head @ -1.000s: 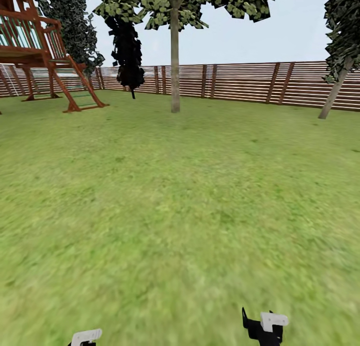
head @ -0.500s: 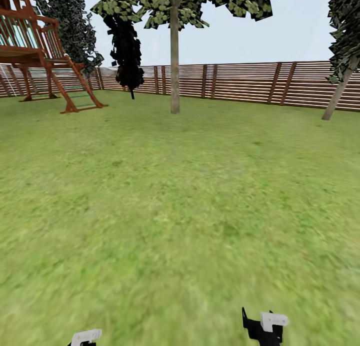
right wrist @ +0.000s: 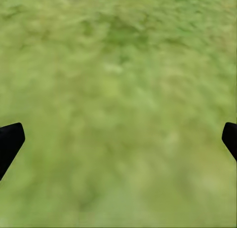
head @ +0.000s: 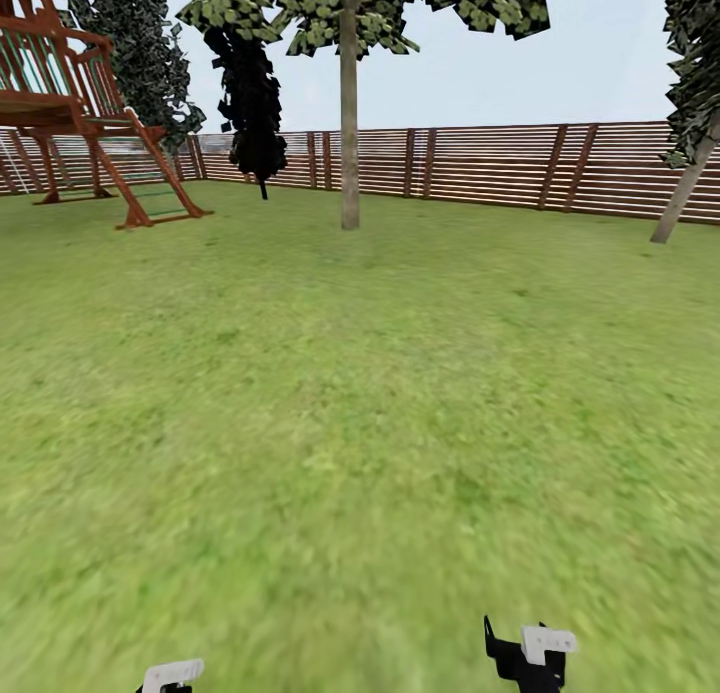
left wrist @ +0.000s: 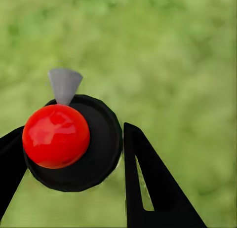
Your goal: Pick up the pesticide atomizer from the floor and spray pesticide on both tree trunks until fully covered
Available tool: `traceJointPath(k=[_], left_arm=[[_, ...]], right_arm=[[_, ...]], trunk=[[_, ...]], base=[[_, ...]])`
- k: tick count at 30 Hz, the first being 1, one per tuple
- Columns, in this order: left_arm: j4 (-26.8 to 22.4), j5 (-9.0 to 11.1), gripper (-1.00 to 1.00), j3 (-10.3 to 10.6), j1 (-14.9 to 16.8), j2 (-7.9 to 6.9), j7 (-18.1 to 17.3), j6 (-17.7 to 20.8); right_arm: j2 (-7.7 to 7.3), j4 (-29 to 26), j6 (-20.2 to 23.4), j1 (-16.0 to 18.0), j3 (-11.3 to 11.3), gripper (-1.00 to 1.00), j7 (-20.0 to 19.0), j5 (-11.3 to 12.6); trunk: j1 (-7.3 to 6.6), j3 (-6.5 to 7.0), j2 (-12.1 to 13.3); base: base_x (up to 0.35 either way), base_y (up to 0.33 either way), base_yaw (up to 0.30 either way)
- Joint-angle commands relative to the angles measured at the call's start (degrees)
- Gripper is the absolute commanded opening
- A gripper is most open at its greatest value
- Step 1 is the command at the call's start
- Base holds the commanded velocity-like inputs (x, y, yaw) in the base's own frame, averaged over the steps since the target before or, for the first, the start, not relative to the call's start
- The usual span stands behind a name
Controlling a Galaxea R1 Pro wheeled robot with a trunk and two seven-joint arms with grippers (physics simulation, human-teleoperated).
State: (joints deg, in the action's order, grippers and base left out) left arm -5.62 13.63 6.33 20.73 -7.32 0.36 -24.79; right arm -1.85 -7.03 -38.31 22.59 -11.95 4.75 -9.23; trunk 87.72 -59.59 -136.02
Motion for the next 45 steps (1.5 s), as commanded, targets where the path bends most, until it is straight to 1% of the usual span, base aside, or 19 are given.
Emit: traceJointPath(k=[1, 33, 40, 45], left_arm=[[0.0, 0.0, -1.0, -0.01, 0.01, 0.01, 0.0, -0.04], [0.0, -0.01, -1.0, -0.01, 0.0, 0.02, 0.0, -0.08], [0.0, 0.01, -1.0, -0.01, 0.0, 0.02, 0.0, -0.09], [0.0, -0.01, -1.0, -0.01, -0.02, 0.02, 0.0, 0.04]], right_arm=[[0.0, 0.0, -0.01, 0.0, 0.0, 1.0, 0.0, 0.0], [0.0, 0.0, 0.03, 0.0, 0.0, 1.0, -0.08, 0.0], [0.01, 0.0, -0.01, 0.01, 0.0, 1.0, -0.09, 0.0], [0.0, 0.0, 0.02, 0.0, 0.0, 1.0, -0.09, 0.0]], trunk=[[0.0, 0.0, 0.0], [0.0, 0.0, 0.0], [0.0, 0.45, 0.0], [0.0, 0.51, 0.0]], base=[[0.338, 0.0, 0.0], [0.338, 0.0, 0.0], [0.338, 0.0, 0.0], [0.338, 0.0, 0.0]])
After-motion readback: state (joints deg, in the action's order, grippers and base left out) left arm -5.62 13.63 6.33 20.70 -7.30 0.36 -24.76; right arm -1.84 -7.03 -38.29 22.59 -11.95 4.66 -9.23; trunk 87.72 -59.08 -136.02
